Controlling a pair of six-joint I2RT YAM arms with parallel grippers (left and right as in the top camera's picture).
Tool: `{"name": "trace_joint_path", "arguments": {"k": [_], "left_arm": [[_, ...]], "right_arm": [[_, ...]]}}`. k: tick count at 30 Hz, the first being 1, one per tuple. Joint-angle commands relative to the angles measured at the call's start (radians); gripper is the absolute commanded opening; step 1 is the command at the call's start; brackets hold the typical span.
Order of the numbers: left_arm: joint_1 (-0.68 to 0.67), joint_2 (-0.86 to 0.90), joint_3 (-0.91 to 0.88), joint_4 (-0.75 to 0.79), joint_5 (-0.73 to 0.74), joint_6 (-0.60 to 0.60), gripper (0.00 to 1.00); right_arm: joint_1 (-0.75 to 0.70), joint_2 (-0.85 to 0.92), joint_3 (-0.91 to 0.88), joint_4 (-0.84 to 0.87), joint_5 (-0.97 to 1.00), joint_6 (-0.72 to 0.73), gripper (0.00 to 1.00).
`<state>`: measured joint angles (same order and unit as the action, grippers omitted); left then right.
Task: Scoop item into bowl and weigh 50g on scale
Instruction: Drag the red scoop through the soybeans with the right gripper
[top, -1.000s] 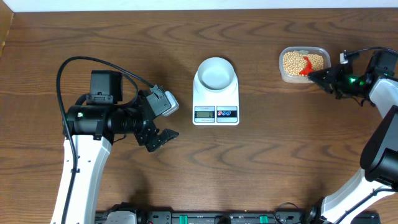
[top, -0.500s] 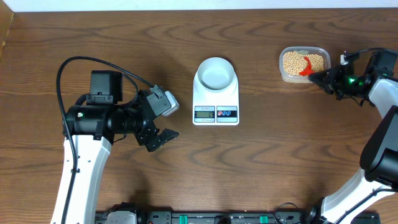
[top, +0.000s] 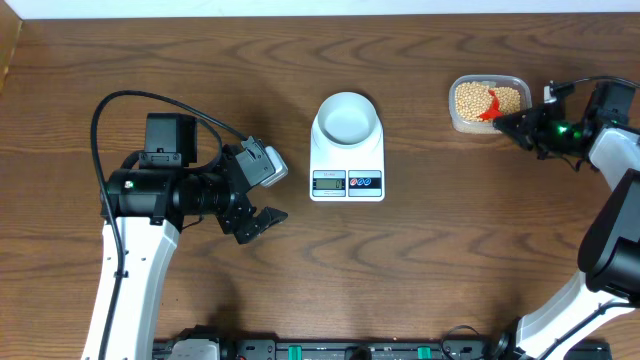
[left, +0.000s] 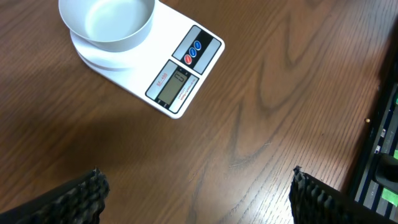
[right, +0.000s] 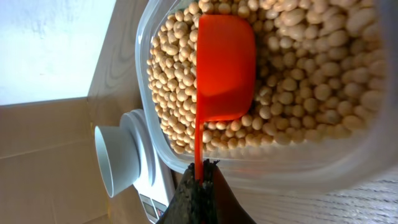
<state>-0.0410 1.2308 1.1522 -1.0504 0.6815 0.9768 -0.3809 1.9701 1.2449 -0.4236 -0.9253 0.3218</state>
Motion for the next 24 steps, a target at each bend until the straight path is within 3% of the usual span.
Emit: {"name": "trace_joint_path", "arguments": {"k": [1,7,14,24], "left_arm": [[0.003,0.006,0.018,-0.003,0.003,0.014,0.95],[0.003,0.005,0.018,-0.003,0.003,0.014,0.96],[0.003,0.005,0.018,-0.003,0.003,0.014,0.95],[0.003,0.005,0.018,-0.003,0.003,0.014,0.95]], "right_arm": [[-0.020,0.013,-0.018,-0.003,-0.072,-0.055,0.01],[-0.037,0.042,-0.028,-0.002,-0.108,-0.054,0.01],[-0.036,0.192,-0.029,0.072,-0.230,-0.004,0.01],[-0.082,0.188,-0.028,0.069,-0.255,-0.004,0.01]]}}
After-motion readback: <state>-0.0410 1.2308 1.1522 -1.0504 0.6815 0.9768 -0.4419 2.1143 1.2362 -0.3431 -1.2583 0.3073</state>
